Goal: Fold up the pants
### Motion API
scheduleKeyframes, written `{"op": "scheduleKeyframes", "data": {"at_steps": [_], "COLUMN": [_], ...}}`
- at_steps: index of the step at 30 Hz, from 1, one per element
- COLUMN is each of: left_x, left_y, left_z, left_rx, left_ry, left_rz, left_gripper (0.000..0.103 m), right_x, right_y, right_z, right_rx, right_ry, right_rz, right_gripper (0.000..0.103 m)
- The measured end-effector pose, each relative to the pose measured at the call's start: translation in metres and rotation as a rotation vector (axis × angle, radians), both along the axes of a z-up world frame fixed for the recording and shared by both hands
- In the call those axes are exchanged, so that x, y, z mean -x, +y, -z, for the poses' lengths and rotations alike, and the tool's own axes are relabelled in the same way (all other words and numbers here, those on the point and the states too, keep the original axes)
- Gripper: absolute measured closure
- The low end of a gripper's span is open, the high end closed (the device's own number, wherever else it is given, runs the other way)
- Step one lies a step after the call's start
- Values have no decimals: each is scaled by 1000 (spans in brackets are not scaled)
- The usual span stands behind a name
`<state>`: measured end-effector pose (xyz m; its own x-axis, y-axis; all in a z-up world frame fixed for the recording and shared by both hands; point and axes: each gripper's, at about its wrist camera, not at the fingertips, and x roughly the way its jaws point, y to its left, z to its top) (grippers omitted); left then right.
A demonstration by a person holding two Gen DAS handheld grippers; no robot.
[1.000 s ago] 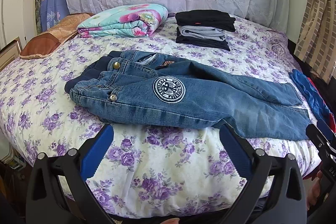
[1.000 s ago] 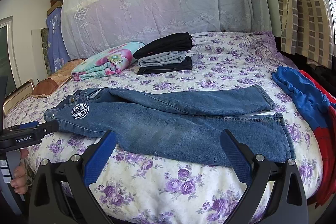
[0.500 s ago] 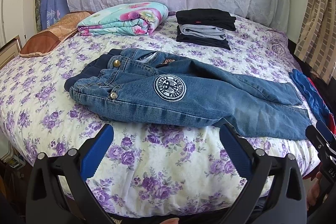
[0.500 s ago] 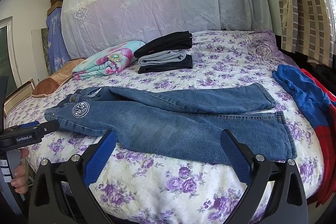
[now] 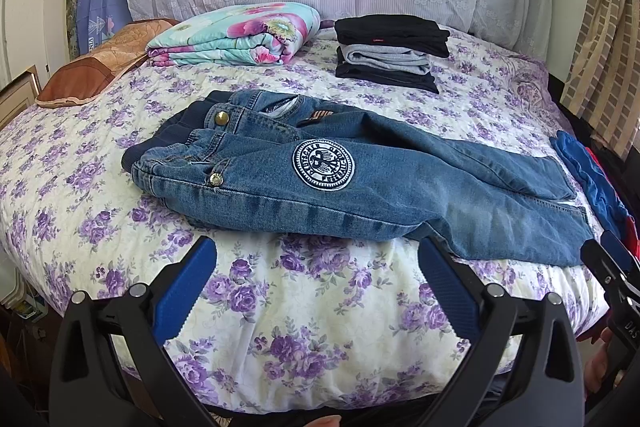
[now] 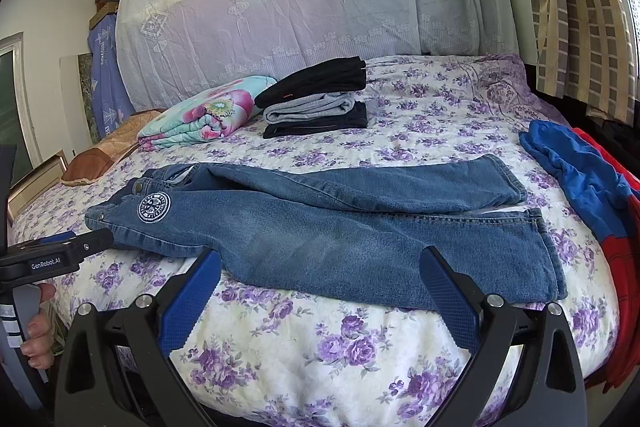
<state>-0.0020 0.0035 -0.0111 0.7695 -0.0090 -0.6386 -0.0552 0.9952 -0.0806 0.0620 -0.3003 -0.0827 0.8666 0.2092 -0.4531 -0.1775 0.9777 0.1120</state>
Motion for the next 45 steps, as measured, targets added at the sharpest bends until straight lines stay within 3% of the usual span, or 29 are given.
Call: {"op": "scheduleKeyframes", "data": {"at_steps": [38,45], "left_x": [4,1], "left_y": [-5,8], "left_z": [6,9], "left_rx": [5,23], "left_ry": [16,10], "left_rz": [1,0], "left_gripper": [4,4], "right_x": [-1,-7], "right_y": [-1,-20], "right_z": [2,12], "right_rx": [-7,-86], "right_ry": [13,50], "right_rz": [-1,12], "right_gripper": [4,4]}}
